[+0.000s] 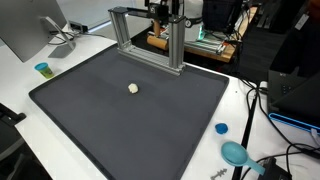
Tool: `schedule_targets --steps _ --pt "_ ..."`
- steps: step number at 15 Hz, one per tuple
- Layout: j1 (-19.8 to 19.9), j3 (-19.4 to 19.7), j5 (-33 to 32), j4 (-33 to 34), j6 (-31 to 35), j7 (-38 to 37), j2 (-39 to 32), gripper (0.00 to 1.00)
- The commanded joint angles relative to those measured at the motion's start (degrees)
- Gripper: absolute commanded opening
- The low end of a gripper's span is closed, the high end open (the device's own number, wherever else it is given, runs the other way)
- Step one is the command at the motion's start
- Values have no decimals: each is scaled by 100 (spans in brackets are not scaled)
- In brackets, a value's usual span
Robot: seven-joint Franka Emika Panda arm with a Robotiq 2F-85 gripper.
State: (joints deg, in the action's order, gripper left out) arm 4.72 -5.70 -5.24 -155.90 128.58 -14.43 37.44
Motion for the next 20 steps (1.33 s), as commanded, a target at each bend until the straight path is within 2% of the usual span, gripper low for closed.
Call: schedule_targets --steps 1,3,5,10,16,17,19,20 --pt "-16 -76 -231 -171 306 77 144 100" --pt "-25 -91 -249 -144 306 90 125 100" --pt "-59 -53 -152 -96 134 98 123 72" --pt "-58 3 -28 40 -372 40 131 36" --pt "-293 310 301 471 -1373 563 2 35" --pt "-336 375 364 540 -1521 690 -11 85" --pt "-413 511 487 676 -1745 985 -83 84" --pt "-418 528 506 729 -1797 1047 -116 60"
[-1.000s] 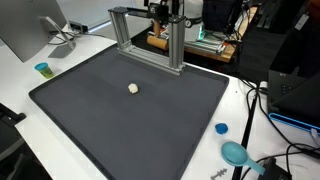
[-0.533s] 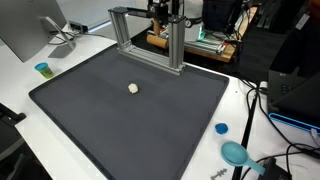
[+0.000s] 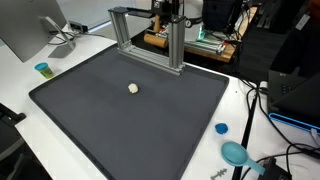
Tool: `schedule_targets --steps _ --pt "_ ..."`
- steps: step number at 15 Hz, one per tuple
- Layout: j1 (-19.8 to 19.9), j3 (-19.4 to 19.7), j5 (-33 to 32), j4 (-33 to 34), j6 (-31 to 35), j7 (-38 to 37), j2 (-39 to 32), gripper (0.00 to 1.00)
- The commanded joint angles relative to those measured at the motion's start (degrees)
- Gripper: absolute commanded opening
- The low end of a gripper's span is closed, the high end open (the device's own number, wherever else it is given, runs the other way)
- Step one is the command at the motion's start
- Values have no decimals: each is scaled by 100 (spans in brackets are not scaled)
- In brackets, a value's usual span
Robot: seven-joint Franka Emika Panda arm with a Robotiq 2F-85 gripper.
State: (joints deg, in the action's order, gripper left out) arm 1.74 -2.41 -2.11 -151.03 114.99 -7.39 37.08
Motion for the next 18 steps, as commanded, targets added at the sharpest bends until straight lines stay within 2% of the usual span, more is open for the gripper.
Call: schedule_targets --steps 1,2,5,6,7,8,9,12,15,16,18 --pt "-135 231 211 282 -521 434 -99 53" --pt "-127 226 186 287 -471 459 -109 53" --pt "-104 194 157 275 -336 424 -177 31" --pt "-94 171 149 263 -252 367 -182 64" --pt "-70 150 119 253 -190 316 -197 72" --pt "-51 132 101 232 -147 265 -204 73" --pt "-48 127 101 223 -125 244 -220 78" --pt "-33 116 163 260 -171 88 -314 99" --pt "-32 131 254 241 -6 -18 -335 100" --pt "-38 148 288 208 87 -25 -314 94" --pt "-31 184 387 108 388 -68 -235 89"
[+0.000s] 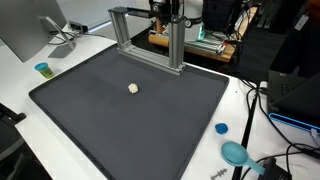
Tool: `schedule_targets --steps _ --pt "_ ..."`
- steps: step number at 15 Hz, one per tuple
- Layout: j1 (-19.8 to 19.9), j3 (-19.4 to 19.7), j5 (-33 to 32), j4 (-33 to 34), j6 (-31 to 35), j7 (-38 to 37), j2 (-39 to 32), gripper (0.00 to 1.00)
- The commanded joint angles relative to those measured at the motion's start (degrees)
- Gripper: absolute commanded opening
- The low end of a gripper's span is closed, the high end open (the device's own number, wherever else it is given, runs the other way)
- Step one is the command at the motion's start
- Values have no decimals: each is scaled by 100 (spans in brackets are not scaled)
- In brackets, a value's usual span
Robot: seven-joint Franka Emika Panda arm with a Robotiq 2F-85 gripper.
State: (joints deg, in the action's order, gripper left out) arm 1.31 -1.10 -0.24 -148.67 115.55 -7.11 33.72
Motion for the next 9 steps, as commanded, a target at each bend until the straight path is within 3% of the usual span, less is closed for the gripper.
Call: schedule_targets --steps 1,5,9 --pt "38 50 204 -180 488 -135 152 86" --pt "236 -31 -64 -419 938 -304 369 100" --pt "334 -8 -288 -497 721 -175 538 100"
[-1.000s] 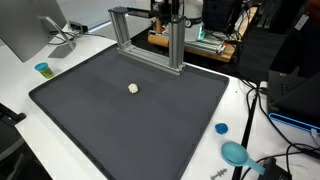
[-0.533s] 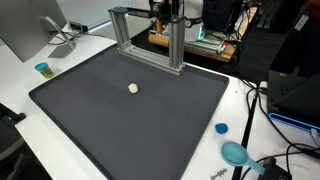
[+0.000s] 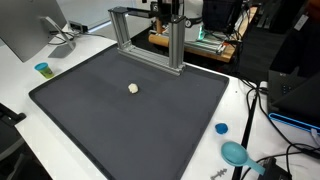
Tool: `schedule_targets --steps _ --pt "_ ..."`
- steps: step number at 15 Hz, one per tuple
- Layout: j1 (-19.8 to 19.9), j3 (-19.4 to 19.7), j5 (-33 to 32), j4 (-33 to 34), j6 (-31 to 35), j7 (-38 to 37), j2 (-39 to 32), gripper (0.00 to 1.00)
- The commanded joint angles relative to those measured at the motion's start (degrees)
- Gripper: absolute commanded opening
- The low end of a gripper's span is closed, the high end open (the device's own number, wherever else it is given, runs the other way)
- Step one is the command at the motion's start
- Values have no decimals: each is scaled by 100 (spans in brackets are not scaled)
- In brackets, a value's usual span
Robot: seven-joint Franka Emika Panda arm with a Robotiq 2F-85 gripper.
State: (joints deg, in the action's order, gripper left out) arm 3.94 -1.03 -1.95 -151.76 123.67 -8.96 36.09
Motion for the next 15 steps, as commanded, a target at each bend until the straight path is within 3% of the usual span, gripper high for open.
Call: schedule_targets --steps 1,11,13,14,15 --pt "26 -1 -19 -22 -29 7 46 100" --pt "-140 64 -40 -109 -281 524 39 100" --pt "-131 69 -65 -122 -348 595 51 90" --pt "-122 69 -77 -123 -413 614 59 90" --pt "-109 69 -89 -122 -480 625 77 82"
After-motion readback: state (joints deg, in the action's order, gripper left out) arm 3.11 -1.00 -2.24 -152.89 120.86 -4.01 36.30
